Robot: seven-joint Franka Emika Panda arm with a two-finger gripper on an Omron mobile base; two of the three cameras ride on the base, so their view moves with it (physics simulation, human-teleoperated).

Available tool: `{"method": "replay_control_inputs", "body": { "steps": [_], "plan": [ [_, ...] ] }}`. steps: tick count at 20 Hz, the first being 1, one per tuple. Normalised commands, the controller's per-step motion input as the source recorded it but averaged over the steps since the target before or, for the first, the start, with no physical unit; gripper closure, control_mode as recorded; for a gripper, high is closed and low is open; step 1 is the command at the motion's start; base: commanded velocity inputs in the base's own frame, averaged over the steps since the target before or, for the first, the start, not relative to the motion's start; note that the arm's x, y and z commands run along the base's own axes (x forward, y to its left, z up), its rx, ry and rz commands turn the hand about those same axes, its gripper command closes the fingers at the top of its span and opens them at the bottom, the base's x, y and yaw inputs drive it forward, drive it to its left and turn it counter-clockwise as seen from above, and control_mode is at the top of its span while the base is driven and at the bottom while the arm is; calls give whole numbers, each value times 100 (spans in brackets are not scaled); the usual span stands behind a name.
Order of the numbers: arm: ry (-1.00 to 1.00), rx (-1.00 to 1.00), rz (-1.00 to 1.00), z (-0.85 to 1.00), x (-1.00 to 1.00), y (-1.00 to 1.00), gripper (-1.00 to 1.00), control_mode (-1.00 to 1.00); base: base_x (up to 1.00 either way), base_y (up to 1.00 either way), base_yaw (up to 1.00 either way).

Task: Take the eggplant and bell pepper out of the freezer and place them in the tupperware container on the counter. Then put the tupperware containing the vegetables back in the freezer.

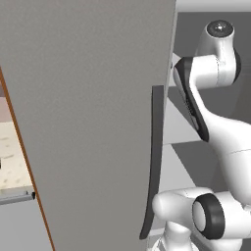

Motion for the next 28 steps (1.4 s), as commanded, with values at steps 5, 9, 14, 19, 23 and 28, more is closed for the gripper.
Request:
{"method": "replay_control_inputs", "body": {
  "steps": [5,9,14,19,23,28],
  "plan": [
    [-5,0,5,0,45,-24,-100,-100,0,0,0],
    [-3,0,8,0,44,-29,-100,-100,0,0,0],
    [-1,0,8,0,43,-25,-100,-100,0,0,0],
    [0,0,7,0,44,-19,-100,-100,0,0,0],
    [0,0,4,0,39,-4,-100,-100,0,0,0],
    [1,0,2,0,29,0,-100,-100,0,0,0]
  ]
}}
